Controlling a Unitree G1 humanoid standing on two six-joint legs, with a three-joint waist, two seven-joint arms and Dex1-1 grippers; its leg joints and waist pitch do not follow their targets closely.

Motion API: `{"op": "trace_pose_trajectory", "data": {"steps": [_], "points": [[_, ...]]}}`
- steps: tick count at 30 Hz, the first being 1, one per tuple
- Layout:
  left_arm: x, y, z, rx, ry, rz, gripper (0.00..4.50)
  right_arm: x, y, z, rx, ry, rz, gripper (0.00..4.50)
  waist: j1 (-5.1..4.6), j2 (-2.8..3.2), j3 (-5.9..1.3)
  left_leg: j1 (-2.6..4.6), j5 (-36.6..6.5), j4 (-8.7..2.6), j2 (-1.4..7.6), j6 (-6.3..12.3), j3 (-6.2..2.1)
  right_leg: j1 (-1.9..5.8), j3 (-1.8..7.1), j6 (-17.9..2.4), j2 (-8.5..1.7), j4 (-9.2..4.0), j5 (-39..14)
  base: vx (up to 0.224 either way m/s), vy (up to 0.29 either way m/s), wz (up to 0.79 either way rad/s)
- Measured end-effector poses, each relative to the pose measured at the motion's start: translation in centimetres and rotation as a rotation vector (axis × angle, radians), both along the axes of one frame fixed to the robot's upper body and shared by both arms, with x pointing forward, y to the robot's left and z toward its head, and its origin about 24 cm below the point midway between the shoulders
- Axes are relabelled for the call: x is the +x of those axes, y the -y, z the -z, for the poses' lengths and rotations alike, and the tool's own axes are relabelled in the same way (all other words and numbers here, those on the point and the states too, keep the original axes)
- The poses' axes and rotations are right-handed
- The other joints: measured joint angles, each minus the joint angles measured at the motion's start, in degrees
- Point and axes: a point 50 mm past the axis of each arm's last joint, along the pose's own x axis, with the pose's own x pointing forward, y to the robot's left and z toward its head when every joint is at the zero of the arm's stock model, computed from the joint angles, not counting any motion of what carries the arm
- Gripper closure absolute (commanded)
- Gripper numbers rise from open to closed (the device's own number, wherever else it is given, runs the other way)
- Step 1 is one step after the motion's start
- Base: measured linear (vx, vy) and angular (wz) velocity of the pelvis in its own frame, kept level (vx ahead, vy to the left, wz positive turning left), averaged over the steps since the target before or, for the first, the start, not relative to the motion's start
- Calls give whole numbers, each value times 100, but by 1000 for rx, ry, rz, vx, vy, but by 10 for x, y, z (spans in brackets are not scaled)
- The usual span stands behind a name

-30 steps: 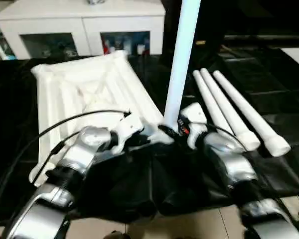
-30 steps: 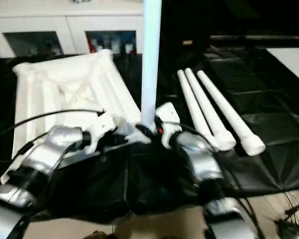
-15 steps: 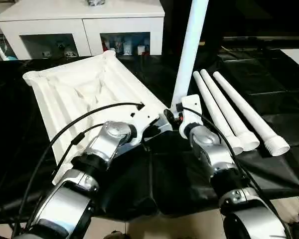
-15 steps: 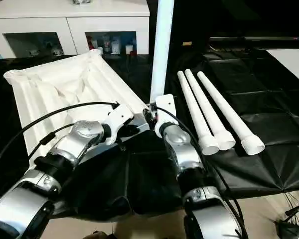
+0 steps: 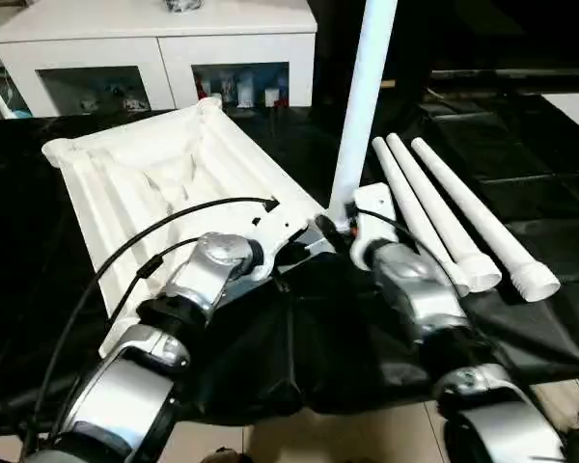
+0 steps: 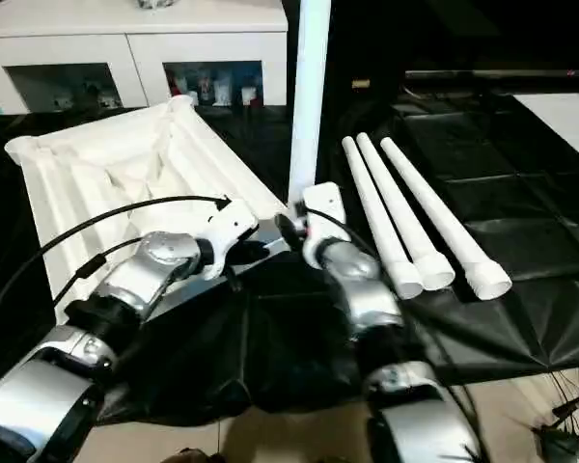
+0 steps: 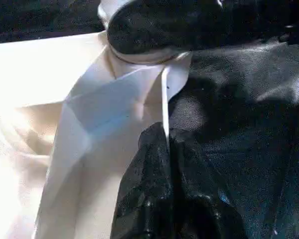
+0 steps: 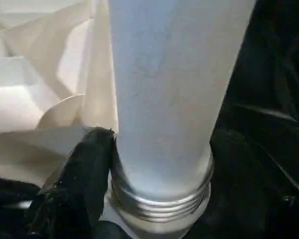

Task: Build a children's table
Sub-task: Rotate leg to tighten

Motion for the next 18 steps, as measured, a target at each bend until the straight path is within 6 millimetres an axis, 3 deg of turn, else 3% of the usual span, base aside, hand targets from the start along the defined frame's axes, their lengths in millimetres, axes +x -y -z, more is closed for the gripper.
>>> {"op": "trace_pose_trajectory", "data": {"steps": [8,18], "points": [[-11,-15,0,2,-10,124,450,-17,21,-4,-87,32,-264,124,127,7,-1,-19,1,-1,8,1,-27,3,-40,-1,0,-15,1,0,0,0],[-25,-32,-1,1,-53,247,450,-35,28,-3,-74,27,-454,124,161,11,2,-26,1,-1,8,0,-27,2,-41,-1,0,-21,1,0,0,0]]}}
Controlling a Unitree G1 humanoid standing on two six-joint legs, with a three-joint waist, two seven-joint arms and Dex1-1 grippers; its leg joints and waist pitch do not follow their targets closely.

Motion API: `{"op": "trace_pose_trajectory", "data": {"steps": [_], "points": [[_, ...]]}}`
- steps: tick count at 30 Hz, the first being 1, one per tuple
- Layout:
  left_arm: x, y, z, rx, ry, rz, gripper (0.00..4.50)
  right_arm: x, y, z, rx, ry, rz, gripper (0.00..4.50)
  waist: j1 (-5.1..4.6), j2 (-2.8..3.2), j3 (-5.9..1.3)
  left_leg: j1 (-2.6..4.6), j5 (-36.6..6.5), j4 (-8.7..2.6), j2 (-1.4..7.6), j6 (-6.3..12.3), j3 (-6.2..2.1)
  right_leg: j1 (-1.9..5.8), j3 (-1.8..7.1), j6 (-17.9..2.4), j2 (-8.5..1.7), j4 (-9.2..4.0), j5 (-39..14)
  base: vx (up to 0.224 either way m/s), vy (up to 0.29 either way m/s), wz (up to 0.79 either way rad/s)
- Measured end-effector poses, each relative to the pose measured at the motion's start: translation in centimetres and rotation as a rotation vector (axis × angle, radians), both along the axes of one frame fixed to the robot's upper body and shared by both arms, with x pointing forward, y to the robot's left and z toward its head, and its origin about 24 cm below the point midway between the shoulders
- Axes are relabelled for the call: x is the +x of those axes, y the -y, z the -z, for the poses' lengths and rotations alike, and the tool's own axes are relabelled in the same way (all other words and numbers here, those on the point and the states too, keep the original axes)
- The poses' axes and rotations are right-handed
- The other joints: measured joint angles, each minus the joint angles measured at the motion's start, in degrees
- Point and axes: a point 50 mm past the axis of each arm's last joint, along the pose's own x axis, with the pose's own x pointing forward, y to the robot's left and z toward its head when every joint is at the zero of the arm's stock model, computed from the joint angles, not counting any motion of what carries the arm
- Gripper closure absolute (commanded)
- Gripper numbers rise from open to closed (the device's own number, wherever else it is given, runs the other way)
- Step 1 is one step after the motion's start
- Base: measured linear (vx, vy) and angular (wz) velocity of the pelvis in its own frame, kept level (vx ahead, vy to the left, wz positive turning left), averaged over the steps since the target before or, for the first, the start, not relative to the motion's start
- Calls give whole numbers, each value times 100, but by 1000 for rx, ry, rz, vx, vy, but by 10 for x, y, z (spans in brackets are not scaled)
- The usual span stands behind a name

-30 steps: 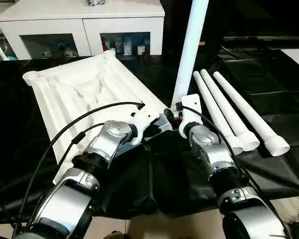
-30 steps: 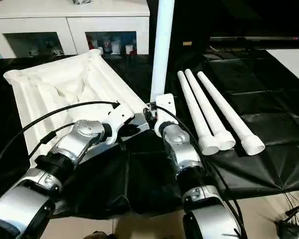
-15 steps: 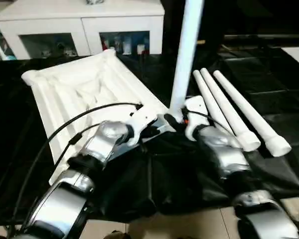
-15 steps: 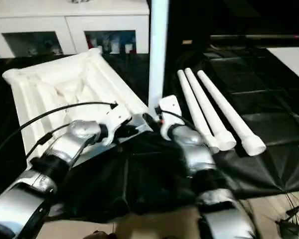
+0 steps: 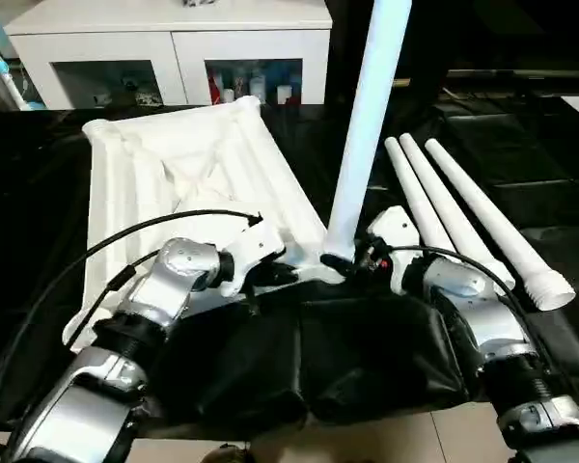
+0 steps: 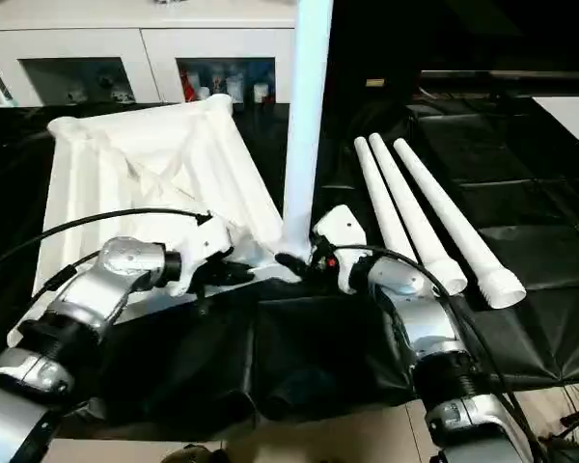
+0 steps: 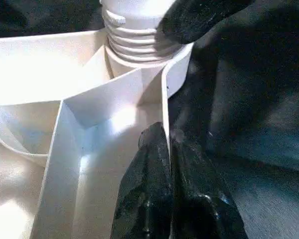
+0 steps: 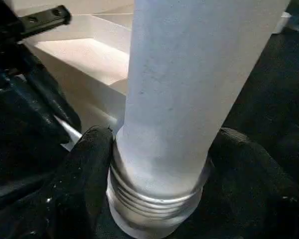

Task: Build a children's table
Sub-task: Rotate leg to tighten

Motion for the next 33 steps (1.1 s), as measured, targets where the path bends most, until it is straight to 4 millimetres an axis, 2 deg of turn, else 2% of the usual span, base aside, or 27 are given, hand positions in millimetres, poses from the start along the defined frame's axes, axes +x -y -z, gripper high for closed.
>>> {"op": "trace_pose_trajectory", "data": {"steps": [13,14,18,19,28,30,33], "points": [[0,-3,-1,9,-11,-1,450,-5,10,0,-1,-37,-39,124,-8,1,0,1,0,3,0,0,-1,2,-1,0,-1,2,0,0,0,0],[0,-3,-1,9,-11,-1,450,-6,12,3,-3,-56,-33,150,-9,1,0,1,0,4,0,0,-1,2,-1,-1,-1,2,0,0,0,0],[0,-4,-1,10,-11,-2,450,-7,12,9,-1,-79,-31,175,-8,3,1,1,0,4,0,0,-2,1,-1,0,-1,3,0,0,0,0],[0,-4,-1,10,-11,-2,450,-7,12,9,-1,-80,-31,196,-7,3,0,1,0,4,0,0,-2,1,-1,0,-1,3,0,0,0,0],[0,-7,-1,17,-9,-13,450,-6,9,10,28,-83,-32,196,-25,2,0,6,0,5,2,0,-2,1,-2,-2,-1,7,1,0,0,0],[0,-7,-1,16,-9,-12,450,-6,10,10,44,-95,-32,163,-20,3,0,5,0,5,1,0,-2,1,-2,-2,-1,7,1,0,0,0],[0,-6,-1,15,-9,-8,450,-6,10,5,81,-91,-44,161,-6,3,0,3,0,5,2,0,-2,0,-3,-2,-1,6,1,0,0,0]]}}
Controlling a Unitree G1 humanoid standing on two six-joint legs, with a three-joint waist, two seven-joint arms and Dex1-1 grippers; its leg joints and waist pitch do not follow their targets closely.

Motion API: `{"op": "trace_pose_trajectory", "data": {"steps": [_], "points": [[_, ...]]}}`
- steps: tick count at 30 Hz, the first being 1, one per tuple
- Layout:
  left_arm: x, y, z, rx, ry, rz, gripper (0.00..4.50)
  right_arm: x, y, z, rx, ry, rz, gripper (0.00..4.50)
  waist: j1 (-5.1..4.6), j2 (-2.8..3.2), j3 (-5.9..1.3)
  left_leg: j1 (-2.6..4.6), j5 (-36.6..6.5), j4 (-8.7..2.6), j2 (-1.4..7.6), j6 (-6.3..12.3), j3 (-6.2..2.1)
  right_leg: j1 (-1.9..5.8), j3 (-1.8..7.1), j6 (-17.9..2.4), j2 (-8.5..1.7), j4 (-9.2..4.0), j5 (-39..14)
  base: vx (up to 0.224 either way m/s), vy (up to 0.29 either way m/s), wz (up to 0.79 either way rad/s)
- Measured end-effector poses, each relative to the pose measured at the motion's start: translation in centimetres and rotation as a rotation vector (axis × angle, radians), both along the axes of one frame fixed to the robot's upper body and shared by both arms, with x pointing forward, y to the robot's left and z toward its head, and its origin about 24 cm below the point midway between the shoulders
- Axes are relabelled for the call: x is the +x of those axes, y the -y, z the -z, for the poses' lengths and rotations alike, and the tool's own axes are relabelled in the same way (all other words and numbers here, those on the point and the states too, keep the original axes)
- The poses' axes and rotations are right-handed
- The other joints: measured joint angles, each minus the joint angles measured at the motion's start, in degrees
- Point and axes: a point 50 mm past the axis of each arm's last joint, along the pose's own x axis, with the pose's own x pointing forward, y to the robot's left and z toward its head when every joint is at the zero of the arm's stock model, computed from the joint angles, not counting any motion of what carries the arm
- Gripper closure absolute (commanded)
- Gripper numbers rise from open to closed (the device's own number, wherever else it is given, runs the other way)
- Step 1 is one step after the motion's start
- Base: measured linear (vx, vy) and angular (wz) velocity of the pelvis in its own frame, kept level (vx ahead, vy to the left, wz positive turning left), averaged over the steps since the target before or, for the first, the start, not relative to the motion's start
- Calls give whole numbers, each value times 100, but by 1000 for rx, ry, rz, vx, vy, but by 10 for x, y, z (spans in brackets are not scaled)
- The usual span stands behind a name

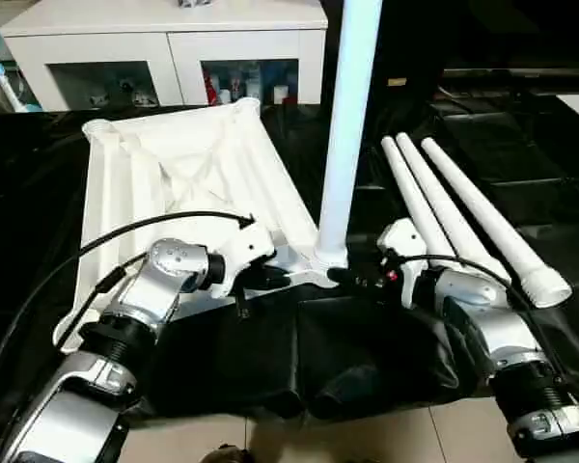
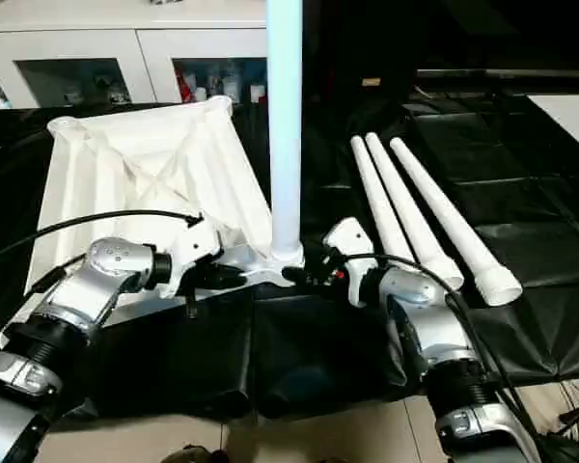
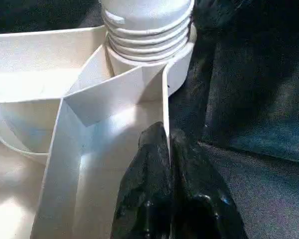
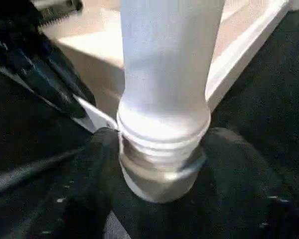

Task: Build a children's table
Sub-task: Rotate leg to tighten

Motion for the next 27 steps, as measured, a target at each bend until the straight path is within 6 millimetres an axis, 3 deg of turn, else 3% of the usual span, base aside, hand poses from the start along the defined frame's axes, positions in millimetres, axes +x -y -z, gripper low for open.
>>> {"op": "trace_pose_trajectory", "data": {"steps": [1,2,20,27], "points": [[0,0,0,0,-1,1,450,0,0,-2,7,6,-4,126,2,0,0,0,0,0,0,0,0,0,0,0,0,0,0,0,0,0],[0,0,0,0,-1,1,450,0,0,-3,9,11,-7,121,2,0,0,0,0,0,0,0,0,0,-1,0,0,0,0,0,0,0],[0,3,0,-4,-1,7,450,14,-19,-2,9,38,3,120,16,1,-1,-2,0,4,0,0,0,1,-1,0,-1,1,0,0,0,0],[0,3,0,-3,-1,7,450,13,-18,0,-2,46,-5,183,18,1,-1,-2,0,7,0,0,0,1,-1,0,-1,3,0,0,0,0]]}}
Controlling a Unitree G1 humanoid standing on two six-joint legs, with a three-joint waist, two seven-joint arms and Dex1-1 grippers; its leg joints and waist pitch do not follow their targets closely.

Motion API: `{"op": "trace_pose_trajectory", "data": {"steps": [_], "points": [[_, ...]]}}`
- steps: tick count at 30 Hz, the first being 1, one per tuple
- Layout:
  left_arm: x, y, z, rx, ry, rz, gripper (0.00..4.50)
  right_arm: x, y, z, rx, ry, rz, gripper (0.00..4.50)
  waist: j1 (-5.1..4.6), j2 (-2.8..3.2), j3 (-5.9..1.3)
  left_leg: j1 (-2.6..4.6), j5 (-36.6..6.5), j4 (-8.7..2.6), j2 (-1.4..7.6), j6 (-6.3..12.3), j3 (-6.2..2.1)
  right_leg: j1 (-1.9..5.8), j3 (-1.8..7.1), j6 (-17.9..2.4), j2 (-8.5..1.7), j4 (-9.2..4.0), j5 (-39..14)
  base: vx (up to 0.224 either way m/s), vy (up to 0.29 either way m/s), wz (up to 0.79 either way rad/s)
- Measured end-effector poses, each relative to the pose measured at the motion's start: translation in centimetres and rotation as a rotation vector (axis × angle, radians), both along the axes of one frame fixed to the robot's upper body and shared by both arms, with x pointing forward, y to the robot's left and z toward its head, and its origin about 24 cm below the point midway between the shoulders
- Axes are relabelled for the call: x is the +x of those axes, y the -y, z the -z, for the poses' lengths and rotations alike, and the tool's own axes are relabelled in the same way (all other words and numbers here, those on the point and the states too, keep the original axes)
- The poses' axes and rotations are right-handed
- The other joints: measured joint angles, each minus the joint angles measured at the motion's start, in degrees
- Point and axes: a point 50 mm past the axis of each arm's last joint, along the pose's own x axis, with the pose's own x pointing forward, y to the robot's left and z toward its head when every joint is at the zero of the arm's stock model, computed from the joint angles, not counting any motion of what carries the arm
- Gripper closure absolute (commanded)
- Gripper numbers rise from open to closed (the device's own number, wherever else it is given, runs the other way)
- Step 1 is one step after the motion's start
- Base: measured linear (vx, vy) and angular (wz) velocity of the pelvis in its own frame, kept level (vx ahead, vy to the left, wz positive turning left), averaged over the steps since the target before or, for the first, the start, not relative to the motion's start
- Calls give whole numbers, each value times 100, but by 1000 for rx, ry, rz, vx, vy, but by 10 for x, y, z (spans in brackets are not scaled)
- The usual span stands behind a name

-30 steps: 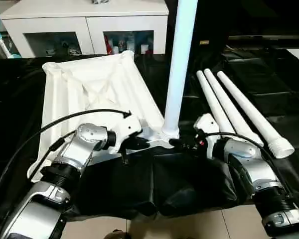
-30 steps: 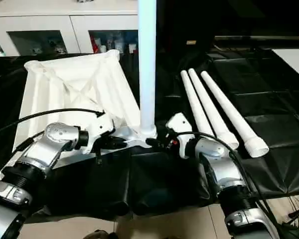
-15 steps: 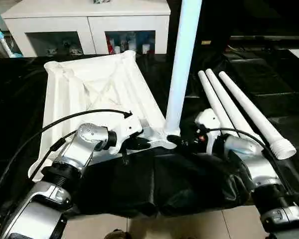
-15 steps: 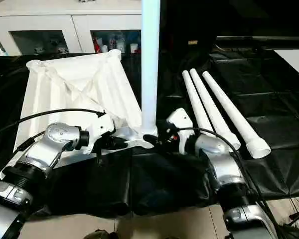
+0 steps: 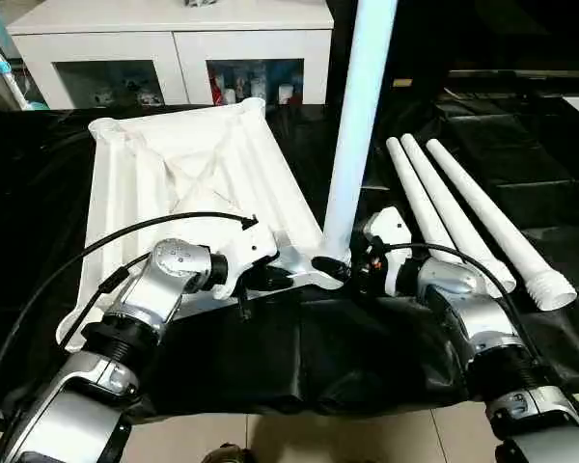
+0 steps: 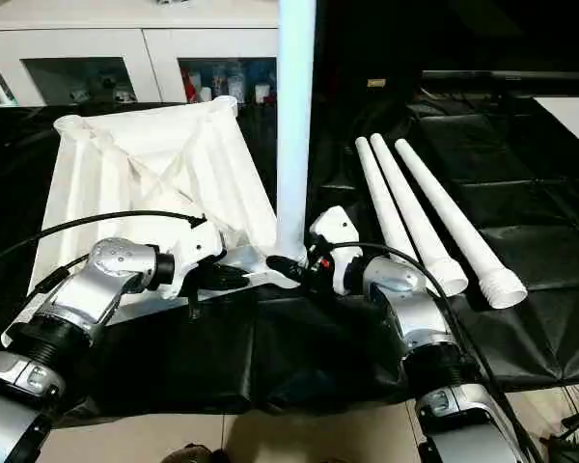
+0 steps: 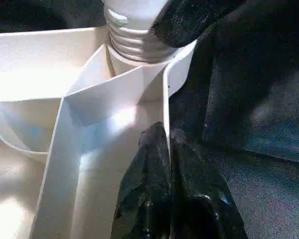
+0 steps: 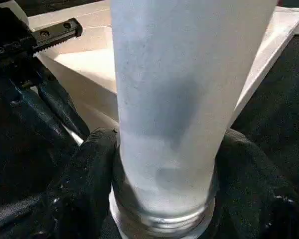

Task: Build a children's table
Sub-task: Rotate leg to tighten

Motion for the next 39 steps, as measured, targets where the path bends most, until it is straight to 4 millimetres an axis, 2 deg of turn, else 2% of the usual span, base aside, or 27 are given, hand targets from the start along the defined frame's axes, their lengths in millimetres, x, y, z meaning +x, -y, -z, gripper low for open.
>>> {"op": "trace_pose_trajectory", "data": {"steps": [15,21,27,32,36,37,39], "points": [[0,0,1,0,-8,-12,450,1,-2,2,-10,5,17,188,-8,2,-1,3,0,8,0,0,-1,0,0,0,-1,13,0,0,0,0],[15,16,4,8,1,-157,450,14,-19,9,6,-6,276,188,-56,2,-2,48,1,31,1,-3,-2,22,7,10,-4,41,-6,0,0,0],[28,35,4,-4,-4,-275,450,29,-32,8,0,-25,490,189,-96,5,0,50,3,34,1,-5,-2,20,5,26,-6,39,-16,-9,0,-1],[40,57,-1,29,21,-376,450,45,-47,0,33,-70,740,189,-128,8,2,37,3,34,0,-6,-2,15,5,10,-8,36,-6,0,0,0],[42,61,-3,24,27,-384,450,47,-47,-3,52,-67,770,189,-118,7,1,25,2,31,0,-5,-2,13,3,-14,-8,31,8,0,0,0],[42,61,-3,20,30,-384,450,47,-47,-3,52,-59,767,156,-112,7,1,17,2,25,0,-4,-2,8,0,-14,-8,25,8,65,0,2],[42,61,-4,15,39,-380,450,47,-47,-4,55,-47,767,122,-96,8,1,4,2,19,0,-4,-2,-5,-6,-13,-8,23,8,0,0,0]]}}
